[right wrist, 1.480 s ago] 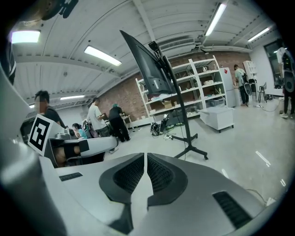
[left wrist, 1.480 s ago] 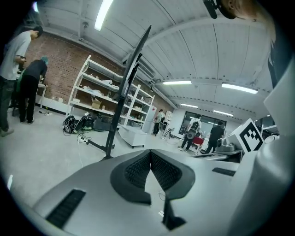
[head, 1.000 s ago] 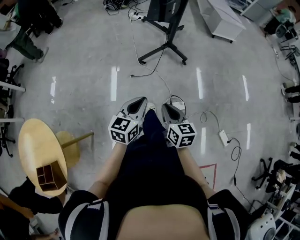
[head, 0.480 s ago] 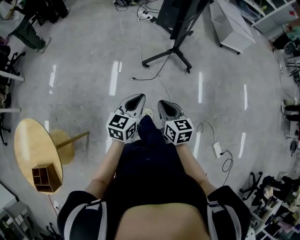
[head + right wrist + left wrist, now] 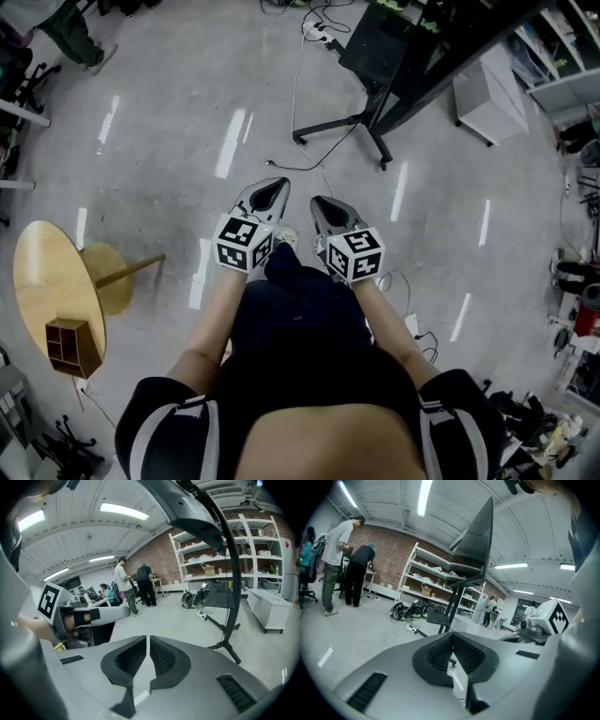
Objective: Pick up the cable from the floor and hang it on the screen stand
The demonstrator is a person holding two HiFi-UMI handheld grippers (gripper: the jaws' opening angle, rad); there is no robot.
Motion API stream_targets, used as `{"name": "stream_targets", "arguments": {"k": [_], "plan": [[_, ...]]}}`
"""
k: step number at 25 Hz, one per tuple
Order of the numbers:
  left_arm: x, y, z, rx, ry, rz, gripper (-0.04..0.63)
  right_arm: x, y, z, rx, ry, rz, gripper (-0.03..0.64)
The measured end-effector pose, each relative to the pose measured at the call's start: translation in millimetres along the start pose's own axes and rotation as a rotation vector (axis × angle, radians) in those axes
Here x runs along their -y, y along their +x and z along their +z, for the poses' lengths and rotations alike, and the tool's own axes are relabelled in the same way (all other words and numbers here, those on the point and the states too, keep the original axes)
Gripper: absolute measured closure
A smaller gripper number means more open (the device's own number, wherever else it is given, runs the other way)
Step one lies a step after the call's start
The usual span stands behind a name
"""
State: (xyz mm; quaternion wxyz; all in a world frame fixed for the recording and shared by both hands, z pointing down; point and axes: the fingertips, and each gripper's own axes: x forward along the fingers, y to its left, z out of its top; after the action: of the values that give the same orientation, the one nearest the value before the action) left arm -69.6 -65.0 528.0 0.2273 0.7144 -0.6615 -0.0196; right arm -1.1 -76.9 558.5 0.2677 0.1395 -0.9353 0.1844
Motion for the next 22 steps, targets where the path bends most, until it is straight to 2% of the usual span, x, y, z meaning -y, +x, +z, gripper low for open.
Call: {"name": "stream_targets", "arguments": {"k": [6,11,15,22], "plan": [[-51,24,-12,0.012,-0.019,0.092,0.588,18,59,-18,-0.174,-0.114,0.1,0.591],[-99,43,-32,-0.007,0.005,0.13,0.589,41,130,-35,-0.237,-0.172,0.111,0.591],[-133,59,-67,-0.037,0.01,0.121,0.588,54,186,-53,-0.258,-0.195,0.114,0.591],[-196,93,-148,-0.074,-0.015,0.13,0.588,81,276,-109,-0.291,-0.254,0.085,0.591]]}}
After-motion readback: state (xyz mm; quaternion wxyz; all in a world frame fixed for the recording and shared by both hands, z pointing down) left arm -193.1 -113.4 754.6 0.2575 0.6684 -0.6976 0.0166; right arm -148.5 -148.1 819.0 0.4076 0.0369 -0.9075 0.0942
